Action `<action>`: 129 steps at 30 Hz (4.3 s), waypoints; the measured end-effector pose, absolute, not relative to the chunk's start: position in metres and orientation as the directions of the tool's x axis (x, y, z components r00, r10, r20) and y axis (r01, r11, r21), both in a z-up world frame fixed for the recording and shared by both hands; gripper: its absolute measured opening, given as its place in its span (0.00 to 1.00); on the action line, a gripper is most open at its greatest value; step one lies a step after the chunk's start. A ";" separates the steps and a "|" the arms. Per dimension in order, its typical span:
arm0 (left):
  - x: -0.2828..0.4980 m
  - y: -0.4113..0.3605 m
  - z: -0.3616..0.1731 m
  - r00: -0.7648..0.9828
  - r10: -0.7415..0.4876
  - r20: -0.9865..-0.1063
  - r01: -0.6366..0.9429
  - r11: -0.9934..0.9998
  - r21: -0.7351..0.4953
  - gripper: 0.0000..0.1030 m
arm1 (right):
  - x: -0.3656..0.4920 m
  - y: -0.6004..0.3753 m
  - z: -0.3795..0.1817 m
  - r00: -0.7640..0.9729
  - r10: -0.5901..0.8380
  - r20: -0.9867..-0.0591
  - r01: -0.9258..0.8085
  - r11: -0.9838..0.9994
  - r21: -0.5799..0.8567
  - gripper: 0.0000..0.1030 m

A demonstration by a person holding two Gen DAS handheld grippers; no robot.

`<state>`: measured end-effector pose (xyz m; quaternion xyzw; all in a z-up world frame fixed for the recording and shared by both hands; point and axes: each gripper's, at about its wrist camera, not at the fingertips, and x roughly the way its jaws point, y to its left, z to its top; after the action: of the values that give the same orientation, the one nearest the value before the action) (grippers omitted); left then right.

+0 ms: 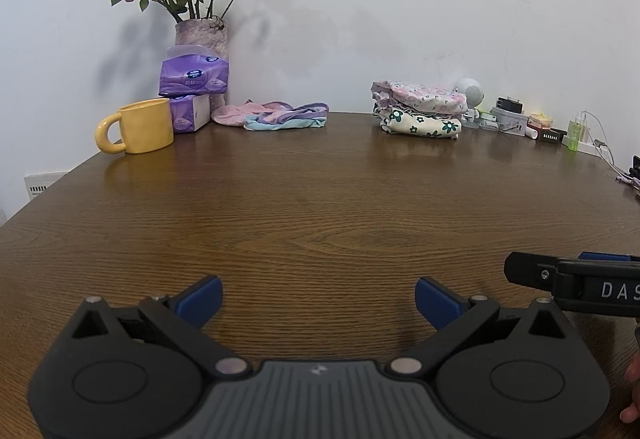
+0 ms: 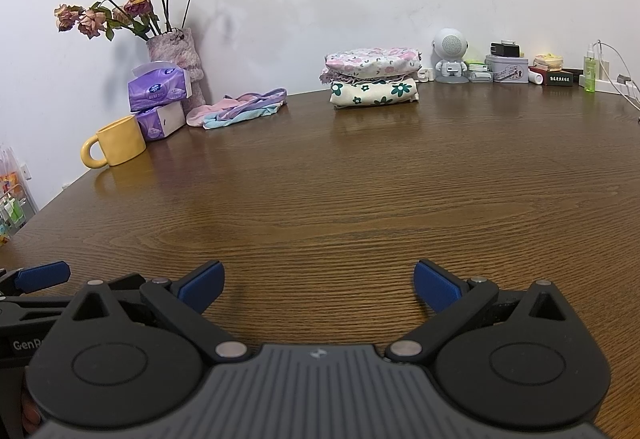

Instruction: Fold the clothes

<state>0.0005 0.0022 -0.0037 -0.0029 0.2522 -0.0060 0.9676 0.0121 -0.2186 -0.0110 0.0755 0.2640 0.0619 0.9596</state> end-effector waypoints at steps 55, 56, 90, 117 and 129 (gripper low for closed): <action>0.002 0.001 -0.001 0.870 -0.026 -0.492 0.025 1.000 -0.009 1.00 | 0.011 -0.217 -0.011 0.854 0.154 -0.497 -0.076 0.982 0.174 1.00; 0.002 0.001 -0.001 0.871 -0.026 -0.491 0.025 1.000 -0.009 1.00 | 0.011 -0.217 -0.011 0.854 0.155 -0.497 -0.076 0.982 0.175 1.00; 0.000 0.002 -0.001 0.876 -0.032 -0.481 0.027 0.999 -0.019 1.00 | 0.012 -0.218 -0.010 0.854 0.159 -0.495 -0.078 0.980 0.181 1.00; 0.001 0.002 -0.001 0.875 -0.036 -0.483 0.033 0.999 -0.015 1.00 | 0.011 -0.218 -0.009 0.852 0.159 -0.499 -0.078 0.981 0.180 1.00; 0.002 0.001 -0.002 0.873 -0.036 -0.486 0.035 0.999 -0.011 1.00 | 0.011 -0.218 -0.010 0.849 0.160 -0.503 -0.079 0.981 0.178 1.00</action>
<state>0.0023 0.0010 -0.0018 -0.0008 0.2512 -0.0183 0.9677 0.0109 -0.2179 -0.0096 0.0754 0.2671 0.0624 0.9587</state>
